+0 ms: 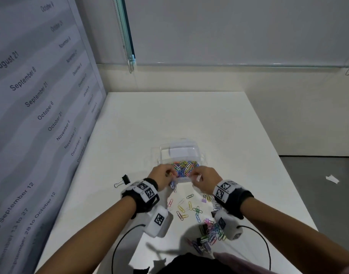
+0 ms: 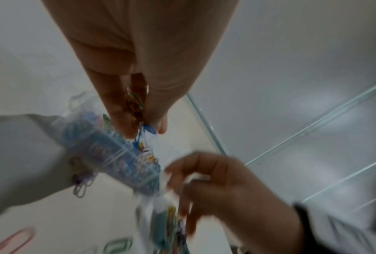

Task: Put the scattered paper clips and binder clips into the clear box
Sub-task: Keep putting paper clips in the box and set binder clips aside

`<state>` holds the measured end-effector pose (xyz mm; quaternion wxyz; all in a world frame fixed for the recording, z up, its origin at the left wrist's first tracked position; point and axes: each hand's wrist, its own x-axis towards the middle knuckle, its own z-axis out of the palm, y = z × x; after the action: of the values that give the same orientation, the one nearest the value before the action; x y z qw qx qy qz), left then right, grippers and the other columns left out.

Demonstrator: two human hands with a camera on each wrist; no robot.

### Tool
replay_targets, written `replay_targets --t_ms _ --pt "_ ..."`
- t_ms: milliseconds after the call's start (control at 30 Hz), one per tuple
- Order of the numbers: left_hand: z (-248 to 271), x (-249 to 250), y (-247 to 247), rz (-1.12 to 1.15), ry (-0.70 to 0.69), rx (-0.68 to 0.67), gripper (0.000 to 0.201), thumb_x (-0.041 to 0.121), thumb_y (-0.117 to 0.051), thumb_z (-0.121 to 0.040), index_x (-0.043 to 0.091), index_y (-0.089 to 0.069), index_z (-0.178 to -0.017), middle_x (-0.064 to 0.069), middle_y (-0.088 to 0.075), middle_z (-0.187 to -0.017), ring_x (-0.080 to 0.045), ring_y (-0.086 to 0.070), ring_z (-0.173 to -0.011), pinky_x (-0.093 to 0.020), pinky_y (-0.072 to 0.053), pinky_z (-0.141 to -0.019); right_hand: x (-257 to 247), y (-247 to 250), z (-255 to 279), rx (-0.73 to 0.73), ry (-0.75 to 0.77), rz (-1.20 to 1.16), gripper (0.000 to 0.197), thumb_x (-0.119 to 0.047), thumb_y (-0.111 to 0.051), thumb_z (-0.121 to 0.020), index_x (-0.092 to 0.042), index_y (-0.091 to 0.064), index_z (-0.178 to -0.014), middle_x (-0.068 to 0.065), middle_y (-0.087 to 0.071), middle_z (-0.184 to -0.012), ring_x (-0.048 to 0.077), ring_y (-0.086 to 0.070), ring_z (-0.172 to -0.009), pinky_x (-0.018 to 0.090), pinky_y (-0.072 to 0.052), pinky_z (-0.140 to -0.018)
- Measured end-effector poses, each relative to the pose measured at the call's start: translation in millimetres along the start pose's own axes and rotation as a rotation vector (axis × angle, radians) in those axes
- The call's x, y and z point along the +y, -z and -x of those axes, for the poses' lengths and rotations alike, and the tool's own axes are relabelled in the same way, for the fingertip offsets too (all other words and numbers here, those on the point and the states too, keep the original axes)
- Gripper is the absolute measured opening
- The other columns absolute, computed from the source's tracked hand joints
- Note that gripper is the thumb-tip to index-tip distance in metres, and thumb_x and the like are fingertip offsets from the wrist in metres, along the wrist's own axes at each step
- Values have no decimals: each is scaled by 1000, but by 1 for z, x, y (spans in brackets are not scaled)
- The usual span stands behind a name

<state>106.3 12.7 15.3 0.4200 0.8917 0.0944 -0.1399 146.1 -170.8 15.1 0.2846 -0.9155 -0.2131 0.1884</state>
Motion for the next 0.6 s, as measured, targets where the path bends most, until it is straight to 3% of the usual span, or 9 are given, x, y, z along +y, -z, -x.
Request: replay_targets --t_ms 100,200,300,400,500,600 --pt "-15 8 10 54 -4 89 15 5 -54 -90 13 -67 -87 -5 -63 -93 -18 -57 -76 -31 -51 -75 13 -19 18 -150 17 88 19 -13 -52 -82 -19 -67 -94 -1 -67 -94 4 -50 -63 17 -43 -64" --pt "-23 10 13 46 20 138 20 6 -50 -93 8 -69 -94 -11 -67 -102 -21 -58 -82 -29 -48 -78 26 -32 30 -284 40 190 33 -17 -65 -75 -19 -59 -108 -4 -49 -98 10 -43 -79 21 -34 -73" --pt "-23 6 10 0 47 78 27 9 -42 -97 8 -68 -107 -11 -67 -114 -26 -61 -102 -28 -46 -88 34 -40 32 -342 30 175 65 -22 -75 -67 -18 -47 -125 4 -41 -113 16 -44 -96 27 -42 -84" --pt "-16 2 5 -2 49 24 32 6 -38 -97 9 -63 -116 -9 -64 -121 -25 -59 -109 -22 -43 -89 36 -43 31 -398 51 232 86 -24 -81 -63 -19 -36 -136 10 -35 -129 27 -48 -112 34 -46 -95" --pt "-4 0 0 -11 -38 58 30 2 -43 -93 9 -63 -114 -4 -60 -113 -18 -57 -104 -18 -39 -89 33 -44 30 -401 42 256 84 -21 -79 -67 -18 -34 -138 9 -34 -130 28 -48 -113 32 -45 -94" --pt "12 -3 -5 -109 -140 45 15 5 -58 -85 13 -65 -95 1 -53 -93 -14 -53 -85 -25 -44 -82 26 -44 28 -354 34 234 64 -18 -73 -73 -15 -44 -130 9 -42 -125 25 -50 -111 29 -41 -90"
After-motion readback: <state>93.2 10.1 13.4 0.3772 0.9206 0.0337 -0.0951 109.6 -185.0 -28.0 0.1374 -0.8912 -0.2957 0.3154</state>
